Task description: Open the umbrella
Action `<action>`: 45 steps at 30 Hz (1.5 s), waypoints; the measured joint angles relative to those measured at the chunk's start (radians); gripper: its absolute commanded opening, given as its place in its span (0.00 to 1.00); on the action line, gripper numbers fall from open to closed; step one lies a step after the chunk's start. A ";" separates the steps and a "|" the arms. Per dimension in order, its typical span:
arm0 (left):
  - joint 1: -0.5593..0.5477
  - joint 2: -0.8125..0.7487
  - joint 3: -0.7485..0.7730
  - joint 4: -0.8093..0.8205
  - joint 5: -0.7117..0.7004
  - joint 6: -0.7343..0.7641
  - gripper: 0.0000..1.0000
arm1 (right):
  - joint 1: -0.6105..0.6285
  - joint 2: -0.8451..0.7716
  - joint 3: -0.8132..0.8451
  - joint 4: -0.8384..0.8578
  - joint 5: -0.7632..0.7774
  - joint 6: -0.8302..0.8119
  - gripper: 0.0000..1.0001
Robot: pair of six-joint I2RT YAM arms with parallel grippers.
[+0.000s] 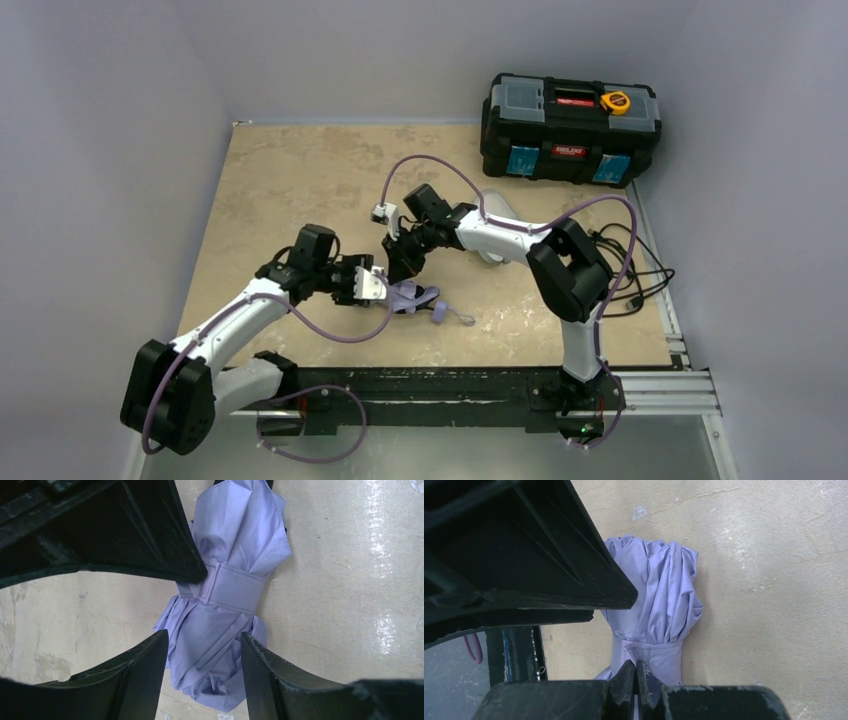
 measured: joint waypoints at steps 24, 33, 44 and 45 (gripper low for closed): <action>-0.112 0.092 -0.038 0.141 -0.160 0.248 0.00 | -0.002 -0.014 -0.025 0.065 0.249 -0.019 0.00; -0.112 0.040 -0.097 0.154 -0.150 0.338 0.00 | -0.045 0.010 -0.026 0.075 0.379 -0.042 0.00; -0.112 0.041 -0.100 0.153 -0.142 0.348 0.00 | -0.091 -0.017 -0.024 -0.099 0.133 -0.137 0.81; -0.112 0.042 -0.100 0.154 -0.141 0.349 0.00 | -0.092 -0.030 -0.022 -0.111 0.117 -0.141 0.82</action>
